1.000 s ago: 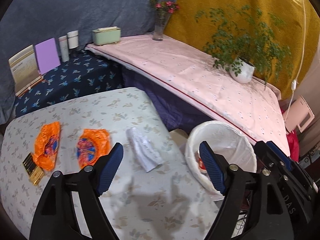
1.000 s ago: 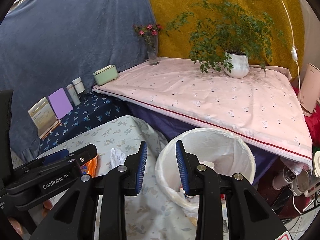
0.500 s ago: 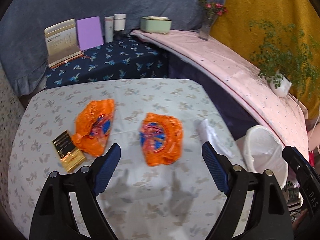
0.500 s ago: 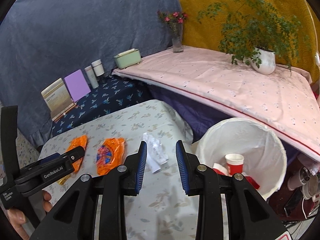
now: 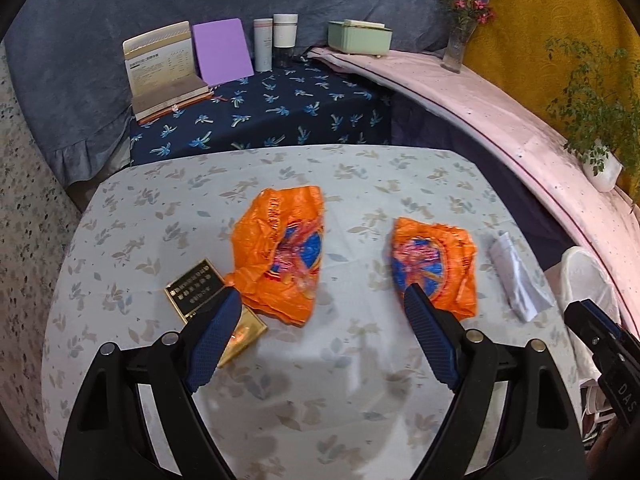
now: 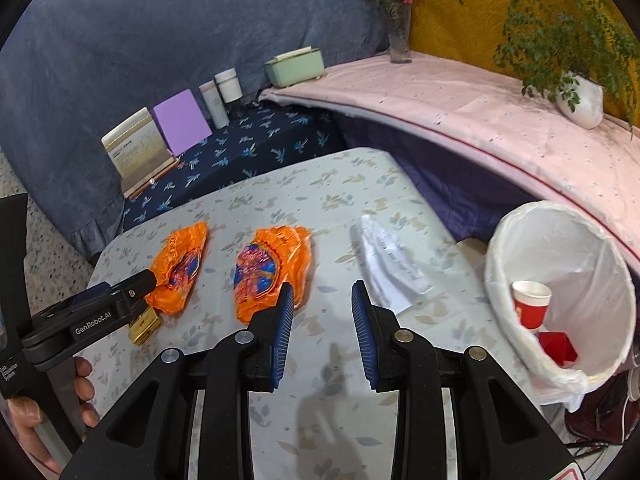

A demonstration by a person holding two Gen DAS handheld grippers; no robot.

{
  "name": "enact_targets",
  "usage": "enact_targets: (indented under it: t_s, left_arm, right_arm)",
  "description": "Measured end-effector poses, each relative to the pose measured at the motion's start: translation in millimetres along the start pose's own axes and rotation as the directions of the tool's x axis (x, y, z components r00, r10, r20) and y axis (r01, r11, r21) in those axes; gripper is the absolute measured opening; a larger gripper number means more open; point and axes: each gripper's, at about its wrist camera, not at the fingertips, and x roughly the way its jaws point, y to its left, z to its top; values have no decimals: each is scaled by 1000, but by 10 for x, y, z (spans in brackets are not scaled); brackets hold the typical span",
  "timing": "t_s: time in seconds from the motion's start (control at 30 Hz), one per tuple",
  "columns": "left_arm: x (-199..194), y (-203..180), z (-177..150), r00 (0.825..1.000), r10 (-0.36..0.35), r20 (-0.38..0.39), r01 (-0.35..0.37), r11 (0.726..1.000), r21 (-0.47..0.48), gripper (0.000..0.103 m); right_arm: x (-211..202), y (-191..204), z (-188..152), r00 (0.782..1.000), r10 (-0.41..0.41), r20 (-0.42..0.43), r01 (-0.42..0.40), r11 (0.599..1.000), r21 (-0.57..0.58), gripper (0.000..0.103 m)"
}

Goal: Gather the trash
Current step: 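Move both open tools back toward the orange snack wrappers, then grasp orange wrapper with left tool while right tool grasps other orange wrapper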

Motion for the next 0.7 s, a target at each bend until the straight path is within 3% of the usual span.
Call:
enact_targets:
  t_s: [0.1, 0.4, 0.7]
  left_arm:
    - [115, 85, 27, 1000, 28, -10, -28, 999, 16, 79]
    - [567, 419, 182, 995, 61, -77, -63, 998, -21, 80]
    - [995, 442, 325, 990, 29, -138, -30, 1000, -3, 80]
  right_arm:
    - [166, 92, 4, 1000, 7, -20, -7, 1000, -5, 40]
    - [733, 261, 88, 996, 13, -91, -14, 1000, -11, 42]
    - [1195, 261, 126, 989, 14, -148, -12, 1000, 9, 42]
